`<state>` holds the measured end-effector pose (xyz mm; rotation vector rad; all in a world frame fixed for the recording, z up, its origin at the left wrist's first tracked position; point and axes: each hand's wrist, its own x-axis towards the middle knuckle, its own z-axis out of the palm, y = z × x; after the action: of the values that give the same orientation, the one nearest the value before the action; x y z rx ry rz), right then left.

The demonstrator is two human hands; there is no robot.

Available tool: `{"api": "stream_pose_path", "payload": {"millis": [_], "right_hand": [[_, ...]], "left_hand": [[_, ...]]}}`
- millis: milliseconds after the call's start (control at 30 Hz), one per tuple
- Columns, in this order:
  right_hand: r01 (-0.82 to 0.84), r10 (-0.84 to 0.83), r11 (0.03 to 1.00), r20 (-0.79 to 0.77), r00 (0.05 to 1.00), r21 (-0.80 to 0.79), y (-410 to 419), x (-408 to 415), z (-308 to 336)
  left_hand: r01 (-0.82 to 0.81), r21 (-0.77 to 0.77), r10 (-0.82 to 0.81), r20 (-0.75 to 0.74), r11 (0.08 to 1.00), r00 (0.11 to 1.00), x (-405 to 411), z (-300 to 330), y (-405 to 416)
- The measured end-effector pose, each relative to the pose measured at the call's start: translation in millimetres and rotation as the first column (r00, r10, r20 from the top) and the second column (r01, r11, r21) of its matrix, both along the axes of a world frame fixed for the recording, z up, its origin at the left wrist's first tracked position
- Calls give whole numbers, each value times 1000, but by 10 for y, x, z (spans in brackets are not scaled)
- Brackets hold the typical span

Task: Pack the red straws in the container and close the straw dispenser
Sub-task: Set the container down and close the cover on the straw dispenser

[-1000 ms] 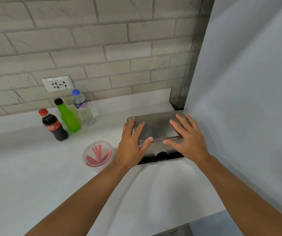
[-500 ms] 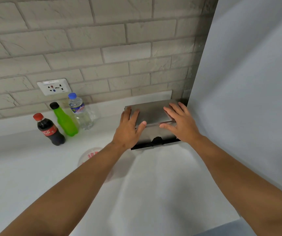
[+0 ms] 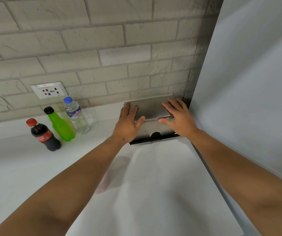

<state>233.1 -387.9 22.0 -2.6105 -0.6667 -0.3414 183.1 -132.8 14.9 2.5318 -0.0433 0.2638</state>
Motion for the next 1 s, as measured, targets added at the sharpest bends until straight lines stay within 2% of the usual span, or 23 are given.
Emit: {"api": "stream_pose_path", "payload": {"millis": [733,1000], "right_hand": [[8,-15,993,-61,998,-120,12,270,50],[22,-38,978,-72,997,-209,17,262,98]], "left_hand": [[21,-5,-21,-2,1000,1000,225,1,35],[53,51,-48,-80,997,996,179,118,29]]}}
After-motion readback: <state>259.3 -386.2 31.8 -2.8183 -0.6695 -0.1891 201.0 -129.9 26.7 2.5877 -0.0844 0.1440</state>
